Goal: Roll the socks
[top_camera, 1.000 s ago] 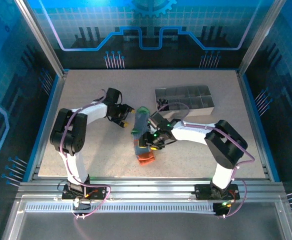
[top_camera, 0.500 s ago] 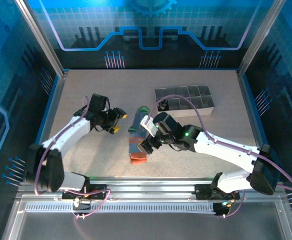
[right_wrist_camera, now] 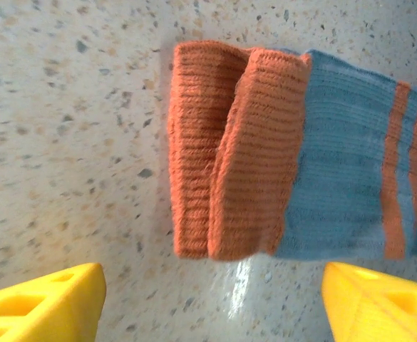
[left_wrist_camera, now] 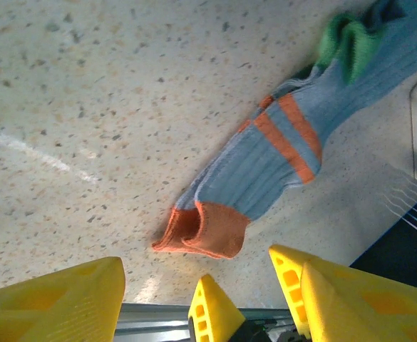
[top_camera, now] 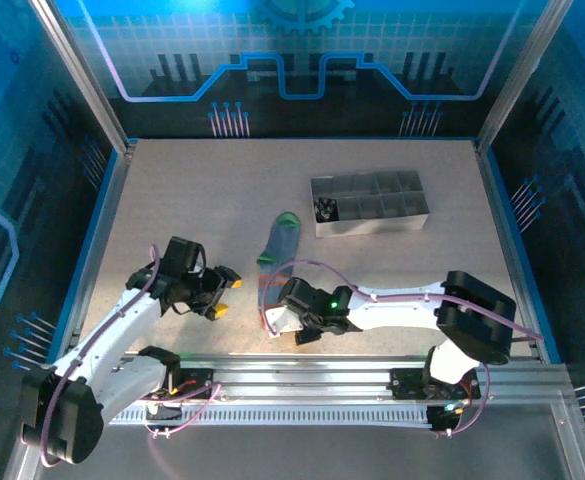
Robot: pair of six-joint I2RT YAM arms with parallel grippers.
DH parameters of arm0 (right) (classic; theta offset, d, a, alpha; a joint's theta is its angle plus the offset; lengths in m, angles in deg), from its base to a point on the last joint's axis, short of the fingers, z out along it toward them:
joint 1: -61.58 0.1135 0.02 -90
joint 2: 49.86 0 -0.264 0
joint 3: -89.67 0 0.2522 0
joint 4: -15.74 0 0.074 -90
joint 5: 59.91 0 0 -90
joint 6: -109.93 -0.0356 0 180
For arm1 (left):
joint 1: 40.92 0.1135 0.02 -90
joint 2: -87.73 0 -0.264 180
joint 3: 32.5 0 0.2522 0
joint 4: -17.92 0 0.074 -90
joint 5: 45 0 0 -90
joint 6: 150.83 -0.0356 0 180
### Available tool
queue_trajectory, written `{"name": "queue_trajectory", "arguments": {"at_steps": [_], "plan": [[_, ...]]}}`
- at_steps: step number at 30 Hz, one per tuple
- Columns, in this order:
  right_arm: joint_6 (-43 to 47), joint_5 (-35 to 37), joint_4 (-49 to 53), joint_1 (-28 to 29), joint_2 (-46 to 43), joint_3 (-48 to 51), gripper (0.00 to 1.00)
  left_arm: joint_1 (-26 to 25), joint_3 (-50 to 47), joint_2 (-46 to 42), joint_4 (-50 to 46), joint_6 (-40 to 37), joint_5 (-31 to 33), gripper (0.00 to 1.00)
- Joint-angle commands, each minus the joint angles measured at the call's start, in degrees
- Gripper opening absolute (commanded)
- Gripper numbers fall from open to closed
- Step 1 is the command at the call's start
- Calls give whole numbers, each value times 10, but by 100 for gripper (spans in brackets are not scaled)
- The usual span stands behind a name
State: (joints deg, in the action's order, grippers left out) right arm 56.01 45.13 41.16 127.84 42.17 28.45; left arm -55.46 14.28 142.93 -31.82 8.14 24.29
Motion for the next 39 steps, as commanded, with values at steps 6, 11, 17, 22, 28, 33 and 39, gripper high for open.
{"name": "queue_trajectory", "arguments": {"at_steps": [6,11,17,22,28,33,39], "plan": [[18,35,-60,12,67,-26,61,-4,-8,-11,-12,19,-9,66],[0,26,-52,13,72,-50,30,-4,-9,-13,-13,19,-10,67],[-32,-19,6,7,66,-89,0,-4,-11,-14,-11,24,-9,66],[-95,-121,67,-32,57,-124,0,-4,-14,-12,-1,35,-12,66],[-146,-243,147,-87,99,-174,0,-5,-14,-2,11,46,-21,65],[-197,-330,192,-135,145,-222,0,-12,-7,11,16,54,-24,64],[-242,-357,238,-173,204,-279,0,-36,3,33,44,69,-26,58]]}}
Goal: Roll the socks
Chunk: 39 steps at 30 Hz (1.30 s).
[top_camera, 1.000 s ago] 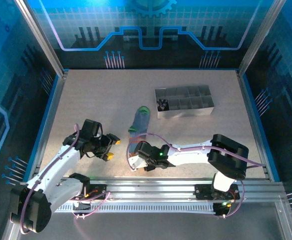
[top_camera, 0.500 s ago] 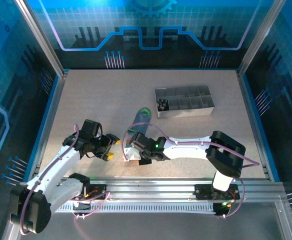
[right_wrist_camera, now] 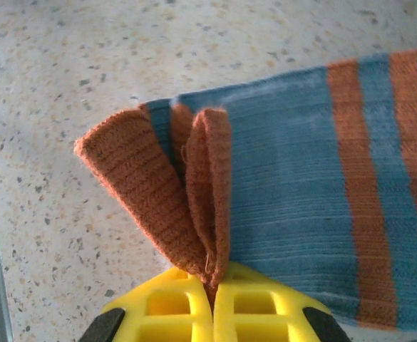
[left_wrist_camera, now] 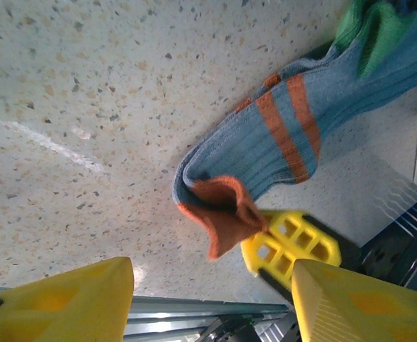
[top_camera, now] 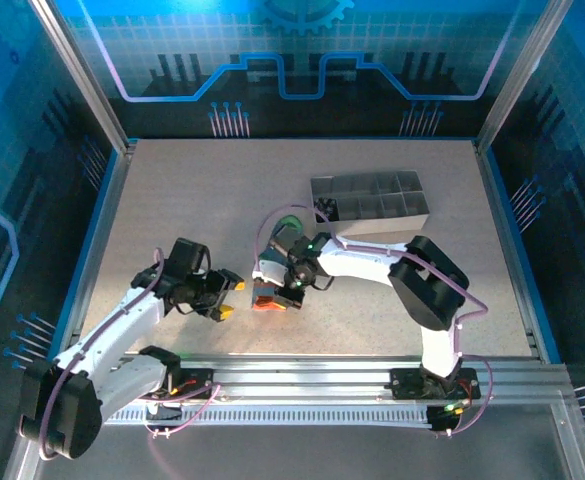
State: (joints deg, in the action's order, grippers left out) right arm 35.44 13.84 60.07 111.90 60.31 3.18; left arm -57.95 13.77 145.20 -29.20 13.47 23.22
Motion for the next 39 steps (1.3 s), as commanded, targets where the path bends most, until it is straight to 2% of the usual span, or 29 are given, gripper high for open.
{"name": "queue_trajectory", "arguments": {"at_steps": [1,7,14,22,25,28,32,36,39], "plan": [[-41,-47,53,-18,28,-32,0,-17,9,15,23,18,-15,56],[-58,-66,67,-37,53,-58,0,-58,12,53,79,45,-13,44],[-69,-69,79,-41,77,-75,0,-101,19,128,177,86,-5,40],[-72,-61,59,-42,68,-60,2,-105,52,212,217,75,17,36],[-75,-56,38,-42,56,-44,5,-105,64,242,208,64,26,30],[-77,-39,8,-42,30,-22,10,-100,72,269,167,45,39,23],[-62,2,-87,-40,-55,55,34,-85,77,279,110,24,66,19],[18,88,-192,-12,-159,158,46,-68,70,281,88,26,79,17],[106,175,-230,31,-194,210,52,-62,71,293,92,18,71,17]]}}
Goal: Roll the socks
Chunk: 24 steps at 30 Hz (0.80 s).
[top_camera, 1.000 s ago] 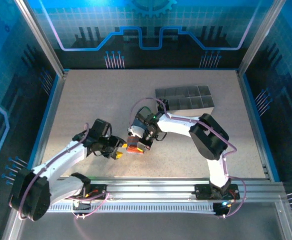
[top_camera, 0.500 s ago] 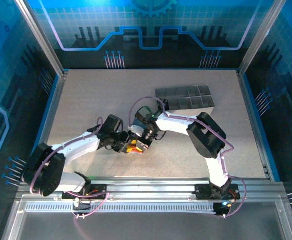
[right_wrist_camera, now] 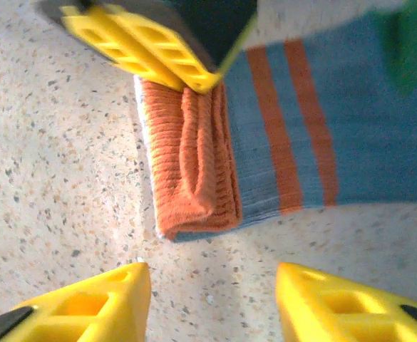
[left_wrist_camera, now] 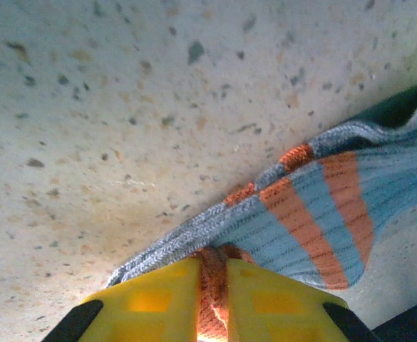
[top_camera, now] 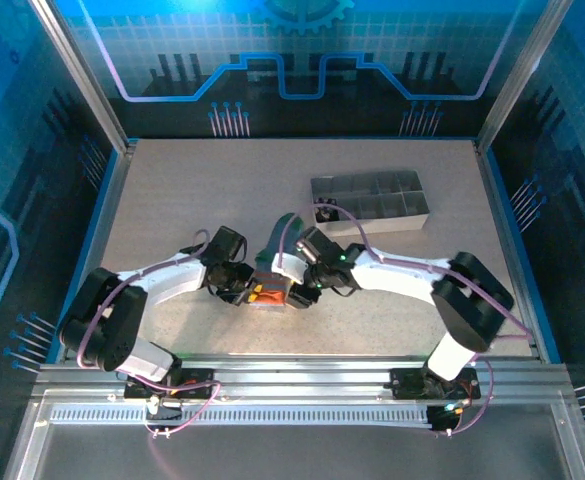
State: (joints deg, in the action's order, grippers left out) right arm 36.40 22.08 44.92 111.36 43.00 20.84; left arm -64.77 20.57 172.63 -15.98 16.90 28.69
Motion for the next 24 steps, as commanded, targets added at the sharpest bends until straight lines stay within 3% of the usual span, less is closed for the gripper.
{"name": "queue_trajectory", "arguments": {"at_steps": [1,9,16,19,21,22,24], "plan": [[117,117,-81,48,-22,40,53,7,6,22,-42,-18,14,17],[243,261,-134,148,29,35,53,9,20,40,-55,-29,8,16],[253,307,-153,157,111,-8,47,11,32,45,-63,-38,8,16],[231,313,-142,148,140,-21,34,13,36,39,-67,-44,8,16],[202,295,-118,138,152,-35,19,15,40,26,-74,-46,11,19],[190,278,-100,133,154,-42,12,18,42,16,-78,-45,13,22],[168,239,-67,125,157,-55,1,26,51,-15,-93,-42,22,40]]}}
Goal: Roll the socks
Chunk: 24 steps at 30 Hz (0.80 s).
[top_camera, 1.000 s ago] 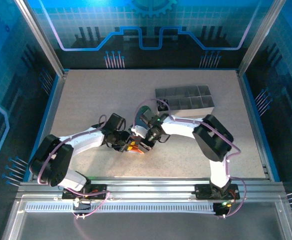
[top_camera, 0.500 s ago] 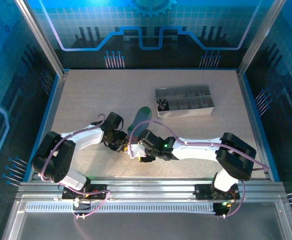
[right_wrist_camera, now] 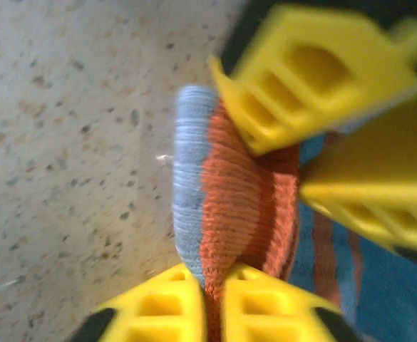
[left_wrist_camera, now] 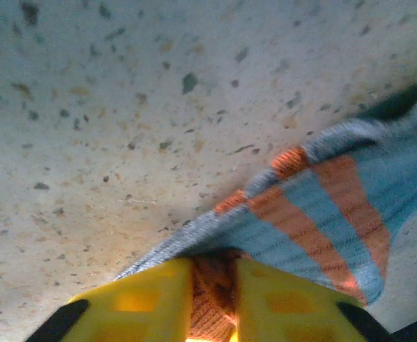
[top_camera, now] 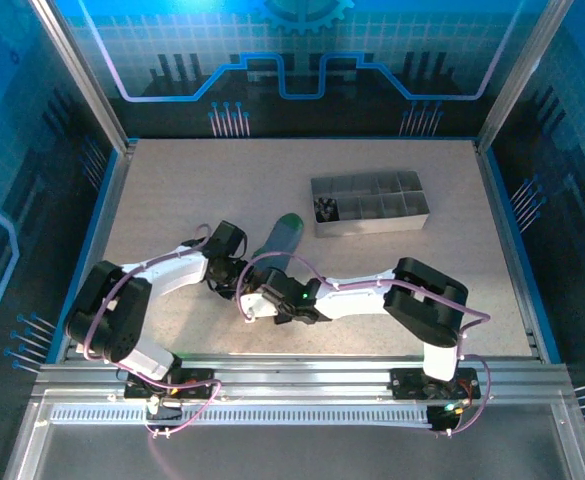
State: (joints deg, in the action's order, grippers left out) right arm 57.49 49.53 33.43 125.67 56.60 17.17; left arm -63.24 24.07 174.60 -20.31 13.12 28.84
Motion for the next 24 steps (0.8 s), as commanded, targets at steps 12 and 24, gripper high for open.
{"name": "queue_trajectory", "arguments": {"at_steps": [12,24], "plan": [[-165,-261,142,-82,39,-67,0,76,-28,-154,-122,31,-8,63],[-248,-413,173,-136,77,-103,0,9,-81,-116,51,147,-54,67]]}}
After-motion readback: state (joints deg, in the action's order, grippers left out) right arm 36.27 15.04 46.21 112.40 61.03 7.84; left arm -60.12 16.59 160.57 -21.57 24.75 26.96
